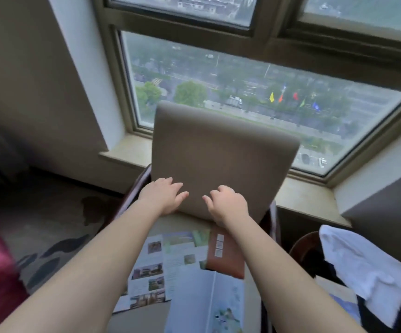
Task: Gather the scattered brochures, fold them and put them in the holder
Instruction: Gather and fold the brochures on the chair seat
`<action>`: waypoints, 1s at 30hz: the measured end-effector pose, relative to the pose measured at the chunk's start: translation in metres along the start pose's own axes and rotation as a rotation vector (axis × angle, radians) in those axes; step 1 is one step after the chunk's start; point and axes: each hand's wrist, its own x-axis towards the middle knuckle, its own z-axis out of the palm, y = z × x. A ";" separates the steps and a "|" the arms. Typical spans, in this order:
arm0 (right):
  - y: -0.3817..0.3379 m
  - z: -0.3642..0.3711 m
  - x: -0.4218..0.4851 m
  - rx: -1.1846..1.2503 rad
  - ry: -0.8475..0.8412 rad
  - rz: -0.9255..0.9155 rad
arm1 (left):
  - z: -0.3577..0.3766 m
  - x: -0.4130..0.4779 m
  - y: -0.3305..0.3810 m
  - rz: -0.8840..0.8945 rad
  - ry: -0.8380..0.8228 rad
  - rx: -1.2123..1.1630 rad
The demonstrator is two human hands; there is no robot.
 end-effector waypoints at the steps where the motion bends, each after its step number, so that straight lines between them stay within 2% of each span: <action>1: -0.015 0.015 0.005 0.004 -0.023 -0.014 | 0.012 -0.001 -0.016 -0.015 -0.022 -0.003; 8: -0.082 0.153 0.021 0.005 -0.215 -0.071 | 0.148 -0.002 -0.091 -0.090 -0.183 -0.073; 13: -0.092 0.248 0.007 -0.002 -0.400 -0.047 | 0.252 -0.010 -0.103 -0.138 -0.325 -0.119; 16: -0.095 0.294 -0.001 -0.002 -0.444 -0.050 | 0.305 -0.018 -0.110 -0.155 -0.371 -0.139; 19: -0.099 0.324 -0.008 0.033 -0.386 -0.034 | 0.340 -0.028 -0.117 -0.166 -0.342 -0.153; 22: -0.102 0.339 -0.016 0.025 -0.331 -0.029 | 0.352 -0.039 -0.120 -0.158 -0.200 -0.177; 24: -0.101 0.342 -0.019 0.025 -0.327 -0.029 | 0.354 -0.045 -0.122 -0.264 -0.108 -0.235; 26: -0.100 0.343 -0.020 0.046 -0.323 -0.019 | 0.354 -0.050 -0.123 -0.518 -0.030 -0.315; 28: -0.098 0.343 -0.022 0.079 -0.314 0.021 | 0.352 -0.053 -0.124 -0.813 -0.028 -0.418; 30: -0.097 0.344 -0.024 0.106 -0.304 0.061 | 0.351 -0.053 -0.126 -0.992 -0.076 -0.514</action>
